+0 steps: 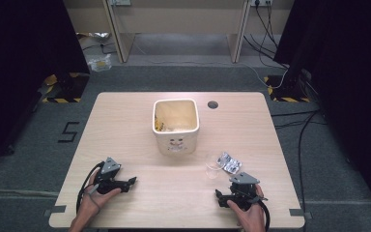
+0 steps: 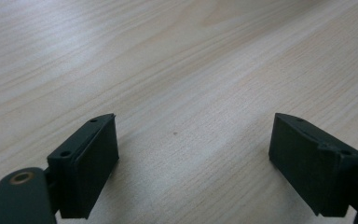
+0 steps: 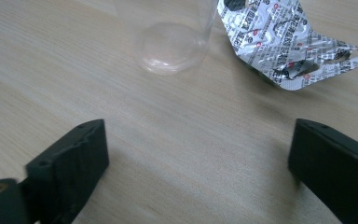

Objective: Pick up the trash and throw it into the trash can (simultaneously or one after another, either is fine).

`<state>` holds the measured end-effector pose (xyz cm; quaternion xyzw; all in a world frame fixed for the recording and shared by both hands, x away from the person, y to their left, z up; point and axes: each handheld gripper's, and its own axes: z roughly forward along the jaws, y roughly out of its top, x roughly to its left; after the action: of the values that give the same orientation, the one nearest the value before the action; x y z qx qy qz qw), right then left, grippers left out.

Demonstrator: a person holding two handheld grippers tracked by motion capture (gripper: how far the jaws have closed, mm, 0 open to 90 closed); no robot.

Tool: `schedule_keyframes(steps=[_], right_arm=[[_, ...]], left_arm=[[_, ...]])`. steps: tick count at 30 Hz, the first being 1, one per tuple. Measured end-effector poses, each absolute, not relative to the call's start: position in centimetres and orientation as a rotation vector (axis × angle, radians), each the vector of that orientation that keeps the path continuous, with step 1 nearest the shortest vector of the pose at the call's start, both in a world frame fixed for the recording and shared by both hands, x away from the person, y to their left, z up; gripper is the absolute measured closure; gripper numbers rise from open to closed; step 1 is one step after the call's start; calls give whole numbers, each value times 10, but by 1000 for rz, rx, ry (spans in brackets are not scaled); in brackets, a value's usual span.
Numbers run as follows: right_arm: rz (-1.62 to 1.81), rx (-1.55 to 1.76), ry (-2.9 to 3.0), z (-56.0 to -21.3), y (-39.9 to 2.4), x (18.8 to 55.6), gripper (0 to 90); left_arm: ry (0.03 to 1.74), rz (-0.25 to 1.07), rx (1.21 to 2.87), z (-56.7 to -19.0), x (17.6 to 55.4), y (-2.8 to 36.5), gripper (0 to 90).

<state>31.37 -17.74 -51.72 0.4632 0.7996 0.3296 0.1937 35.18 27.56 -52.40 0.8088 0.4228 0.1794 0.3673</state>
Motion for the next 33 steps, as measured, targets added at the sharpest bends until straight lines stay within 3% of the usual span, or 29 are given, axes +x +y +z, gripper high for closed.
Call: schedule_keyframes(steps=[2,4,20,33], right_arm=[[935,1293,2239,-515,-178,312,193],[935,1302,2240,-514,-179,311,138],[994,1211,2189,-480,-183,300,156],[1024,1186,2122,-451,-193,314,176]], left_arm=[[1086,461,2078,-524,352,276,143],[1086,461,2078,-524,352,276,143],[1086,461,2078,-524,352,276,143],[1086,461,2078,-524,352,276,144]])
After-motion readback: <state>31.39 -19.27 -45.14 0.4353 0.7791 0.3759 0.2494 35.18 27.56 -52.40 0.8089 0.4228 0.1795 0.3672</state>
